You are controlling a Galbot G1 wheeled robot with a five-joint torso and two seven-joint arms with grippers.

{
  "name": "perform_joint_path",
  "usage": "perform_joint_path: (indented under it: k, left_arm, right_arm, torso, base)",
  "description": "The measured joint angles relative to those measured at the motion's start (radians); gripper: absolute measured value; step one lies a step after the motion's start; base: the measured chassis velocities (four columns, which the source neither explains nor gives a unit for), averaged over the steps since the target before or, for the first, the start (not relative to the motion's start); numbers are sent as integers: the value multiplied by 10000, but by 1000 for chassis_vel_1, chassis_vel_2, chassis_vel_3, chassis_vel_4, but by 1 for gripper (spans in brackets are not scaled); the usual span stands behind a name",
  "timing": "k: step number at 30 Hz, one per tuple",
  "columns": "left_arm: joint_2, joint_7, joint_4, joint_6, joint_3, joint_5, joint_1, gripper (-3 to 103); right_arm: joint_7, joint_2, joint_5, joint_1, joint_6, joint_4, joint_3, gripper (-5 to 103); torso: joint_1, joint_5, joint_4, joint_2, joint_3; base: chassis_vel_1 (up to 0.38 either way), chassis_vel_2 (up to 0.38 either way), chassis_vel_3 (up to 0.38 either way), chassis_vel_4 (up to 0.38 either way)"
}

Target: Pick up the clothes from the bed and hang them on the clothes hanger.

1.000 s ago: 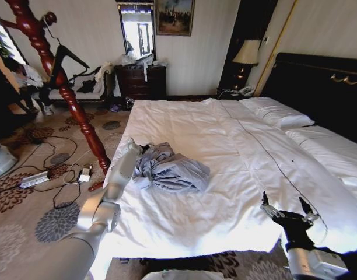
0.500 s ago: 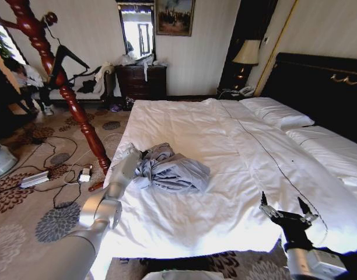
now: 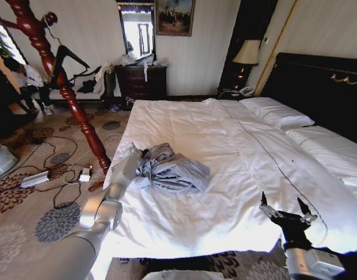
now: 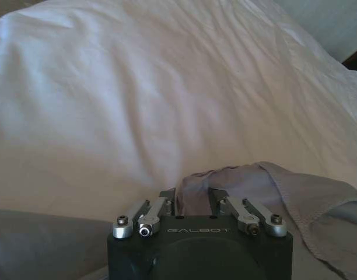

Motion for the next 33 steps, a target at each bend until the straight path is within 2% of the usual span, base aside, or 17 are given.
perform_joint_path:
  k: [4, 8, 9, 11, 13, 16, 19, 20, 21, 23, 25, 26, 27, 30, 31, 32, 33]
  left_arm:
    - [72, -151, -509, 118, 18, -94, 309, 11]
    - [219, -380, -1280, 122, 137, -253, 700, 2]
    - [395, -512, -1918, 168, 295, -420, 976, 1]
    - [457, -549, -2178, 191, 365, -488, 1090, 1]
    - [1045, -767, -3833, 428, 803, -857, 1865, 0]
    - [1445, -887, -4680, 496, 940, -926, 2347, 0]
    - [2457, -1281, -6583, 563, 952, -1273, 3404, 0]
    - [2945, -1346, -7697, 564, 953, -1369, 3964, 0]
    - [2945, -1346, -7697, 564, 953, -1369, 3964, 0]
    - [3549, -1337, -9169, 528, 930, -1389, 4726, 0]
    - [4315, -1251, -11486, 461, 611, -1401, 6331, 0]
    - [4315, -1251, -11486, 461, 611, -1401, 6331, 0]
    - [4552, -1227, -12419, 421, 358, -1379, 7080, 0]
    - [4986, -838, -14224, 126, -260, -614, 8998, 0]
    - [4986, -838, -14224, 126, -260, -614, 8998, 0]
    - [5177, -401, -15039, -192, -628, 254, 10190, 0]
    - [5226, -248, -15314, -298, -744, 549, 10685, 0]
  right_arm:
    - [54, -39, 25, 13, 0, 11, 18, 100]
    - [103, -61, 64, 41, 0, 18, 23, 100]
    - [115, -81, 91, 57, 0, 18, 23, 100]
    - [122, -95, 104, 64, 1, 18, 23, 100]
    - [148, -176, 189, 107, -12, 1, 22, 100]
    - [162, -253, 244, 134, -28, -27, 18, 100]
    - [195, -418, 384, 197, -70, -92, 1, 100]
    - [211, -475, 428, 232, -76, -153, -10, 100]
    - [211, -475, 428, 232, -76, -153, -10, 100]
    - [243, -526, 503, 271, -81, -216, -24, 100]
    - [278, -609, 655, 315, -113, -272, -60, 100]
    - [278, -609, 655, 315, -113, -272, -60, 100]
    - [287, -650, 686, 340, -122, -305, -89, 100]
    - [304, -768, 713, 371, -145, -381, -182, 100]
    - [304, -768, 713, 371, -145, -381, -182, 100]
    - [310, -844, 725, 395, -163, -432, -236, 100]
    - [313, -873, 734, 405, -174, -453, -256, 100]
  torso:
    - [0, 0, -1, 0, -1]
    - [2, -1, -3, 0, 0]
    - [2, 0, -3, 0, 0]
    - [2, 0, -3, 0, 0]
    - [0, -1, 0, 1, -1]
    - [0, 0, 0, 1, -1]
    - [2, 0, -3, 0, 0]
    - [1, -3, 5, 0, 0]
    - [1, -3, 5, 0, 0]
    - [1, 1, 3, 1, -2]
    - [0, -4, -1, 1, -1]
    - [0, -4, -1, 1, -1]
    - [1, -1, 0, 1, -2]
    - [-2, -4, 2, 1, -2]
    - [-2, -4, 2, 1, -2]
    - [-2, 4, 0, 2, -3]
    - [-1, 3, -2, 2, -3]
  base:
    - [0, 0, 0, 0]
    - [0, 0, 0, 0]
    - [0, 0, 0, 0]
    - [0, 0, 0, 0]
    - [0, 0, 0, 0]
    - [0, 0, 0, 0]
    - [0, 0, 0, 0]
    - [0, 0, 0, 0]
    - [0, 0, 0, 0]
    - [0, 0, 0, 0]
    - [0, 0, 0, 0]
    - [0, 0, 0, 0]
    - [0, 0, 0, 0]
    - [0, 0, 0, 0]
    - [0, 0, 0, 0]
    - [0, 0, 0, 0]
    - [0, 0, 0, 0]
